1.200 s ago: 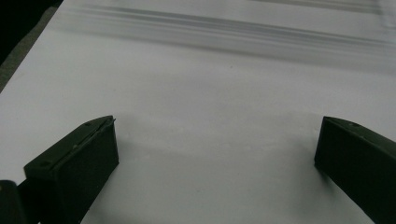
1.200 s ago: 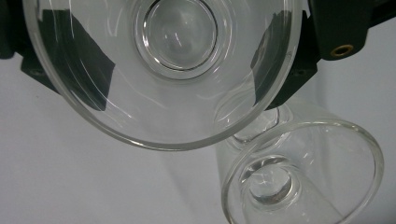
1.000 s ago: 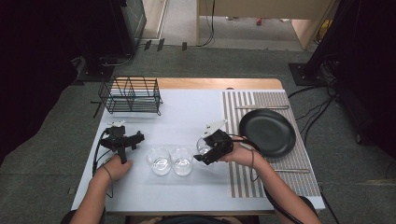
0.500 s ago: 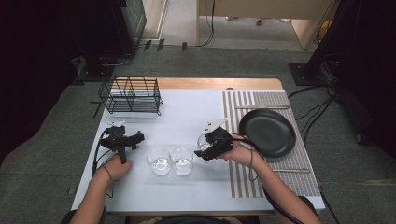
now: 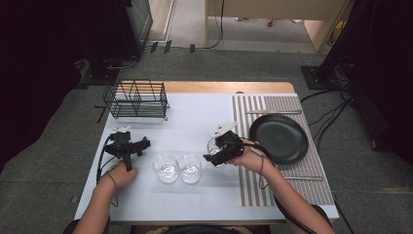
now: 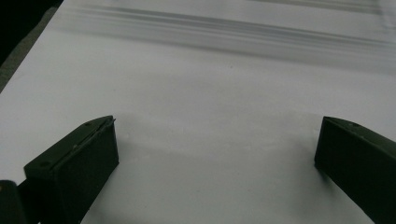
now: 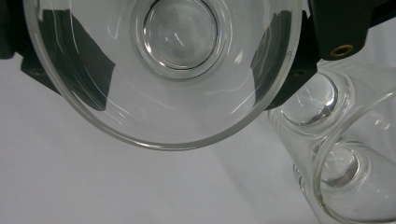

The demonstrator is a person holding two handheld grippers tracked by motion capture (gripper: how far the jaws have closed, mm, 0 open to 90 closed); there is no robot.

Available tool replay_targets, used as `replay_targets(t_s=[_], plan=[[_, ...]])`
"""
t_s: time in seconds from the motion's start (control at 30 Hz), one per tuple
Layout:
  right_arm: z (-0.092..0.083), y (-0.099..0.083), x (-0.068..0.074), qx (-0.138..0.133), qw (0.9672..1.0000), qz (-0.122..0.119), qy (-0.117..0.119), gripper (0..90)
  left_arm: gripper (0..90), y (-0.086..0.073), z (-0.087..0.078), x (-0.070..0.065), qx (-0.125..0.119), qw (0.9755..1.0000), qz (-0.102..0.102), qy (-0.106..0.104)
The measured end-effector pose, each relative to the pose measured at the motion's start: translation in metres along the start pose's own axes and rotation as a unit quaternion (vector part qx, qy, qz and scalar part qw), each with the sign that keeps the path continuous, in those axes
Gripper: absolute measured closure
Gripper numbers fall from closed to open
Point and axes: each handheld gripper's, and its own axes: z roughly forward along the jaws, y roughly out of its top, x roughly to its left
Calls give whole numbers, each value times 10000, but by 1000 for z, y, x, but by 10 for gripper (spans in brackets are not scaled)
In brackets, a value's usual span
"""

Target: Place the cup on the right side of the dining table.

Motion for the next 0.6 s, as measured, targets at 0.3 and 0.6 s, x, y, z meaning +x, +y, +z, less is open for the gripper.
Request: replay_targets(t_s=[0.3, 0.6], plan=[[0, 1, -4, -20, 10000, 42, -78, 194, 0, 0, 0, 0, -9, 10000, -6, -3], [0, 3, -9, -59, 9998, 54, -167, 194, 0, 0, 0, 0, -16, 10000, -11, -5]])
